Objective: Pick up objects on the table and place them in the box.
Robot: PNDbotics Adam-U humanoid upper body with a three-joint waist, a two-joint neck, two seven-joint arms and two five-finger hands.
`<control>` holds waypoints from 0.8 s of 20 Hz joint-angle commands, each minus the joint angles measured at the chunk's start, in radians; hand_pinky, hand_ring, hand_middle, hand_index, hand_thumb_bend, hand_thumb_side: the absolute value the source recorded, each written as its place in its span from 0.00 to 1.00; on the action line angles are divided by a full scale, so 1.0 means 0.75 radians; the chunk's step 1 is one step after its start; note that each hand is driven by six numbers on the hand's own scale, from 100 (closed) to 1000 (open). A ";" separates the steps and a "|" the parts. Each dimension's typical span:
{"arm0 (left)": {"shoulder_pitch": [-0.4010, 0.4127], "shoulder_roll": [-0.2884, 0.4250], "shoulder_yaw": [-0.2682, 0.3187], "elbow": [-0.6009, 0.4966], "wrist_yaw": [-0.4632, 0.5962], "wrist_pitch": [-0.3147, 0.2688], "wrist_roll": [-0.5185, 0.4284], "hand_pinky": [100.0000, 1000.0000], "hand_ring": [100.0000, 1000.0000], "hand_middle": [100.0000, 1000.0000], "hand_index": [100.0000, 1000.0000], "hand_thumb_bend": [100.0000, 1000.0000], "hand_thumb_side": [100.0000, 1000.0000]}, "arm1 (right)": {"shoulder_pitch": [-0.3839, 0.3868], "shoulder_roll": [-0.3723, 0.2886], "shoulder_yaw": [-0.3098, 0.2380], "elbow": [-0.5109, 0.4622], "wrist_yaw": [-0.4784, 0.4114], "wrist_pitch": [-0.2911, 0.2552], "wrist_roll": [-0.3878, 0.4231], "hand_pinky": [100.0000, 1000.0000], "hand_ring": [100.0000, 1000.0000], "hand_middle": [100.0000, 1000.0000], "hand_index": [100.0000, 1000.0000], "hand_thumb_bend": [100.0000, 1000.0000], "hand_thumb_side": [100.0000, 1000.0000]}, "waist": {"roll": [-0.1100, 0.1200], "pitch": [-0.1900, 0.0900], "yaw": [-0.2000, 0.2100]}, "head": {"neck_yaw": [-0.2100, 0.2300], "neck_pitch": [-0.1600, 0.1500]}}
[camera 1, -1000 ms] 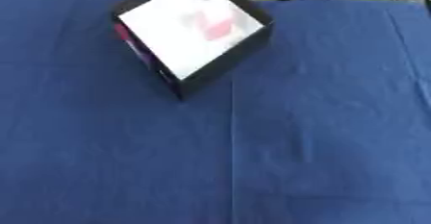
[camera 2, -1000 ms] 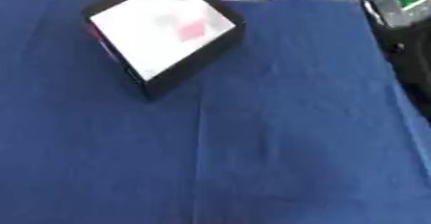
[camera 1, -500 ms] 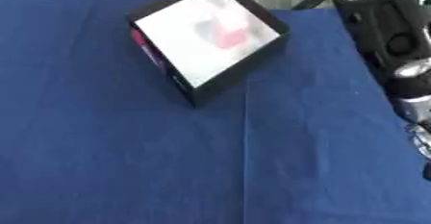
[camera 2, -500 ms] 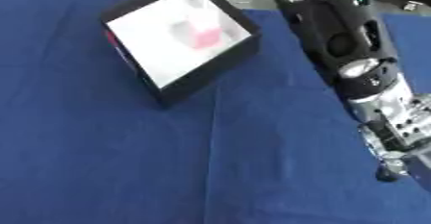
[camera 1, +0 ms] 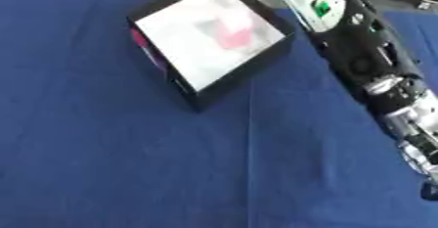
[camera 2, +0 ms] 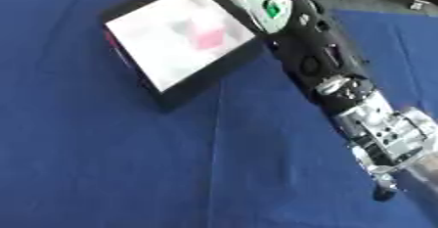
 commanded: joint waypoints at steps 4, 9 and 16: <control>-0.007 0.014 0.008 -0.023 -0.001 -0.001 0.001 0.71 0.70 0.65 0.77 0.06 0.75 | -0.019 0.021 -0.015 0.209 0.143 -0.097 -0.017 0.79 0.63 0.50 0.70 0.00 0.16 | 0.004 -0.005 0.000 | 0.004 -0.018; 0.003 0.009 0.008 -0.019 0.002 -0.001 0.001 0.71 0.70 0.63 0.75 0.06 0.75 | -0.065 0.024 -0.036 0.353 0.264 -0.143 -0.064 0.91 0.78 0.68 0.87 0.32 0.18 | 0.011 -0.013 -0.011 | 0.014 0.001; 0.022 0.009 0.010 -0.011 0.005 -0.001 0.004 0.71 0.69 0.63 0.74 0.07 0.74 | -0.088 0.021 -0.114 0.325 0.475 -0.150 -0.023 1.00 0.88 0.79 0.96 0.18 0.03 | 0.022 -0.029 -0.036 | 0.029 0.023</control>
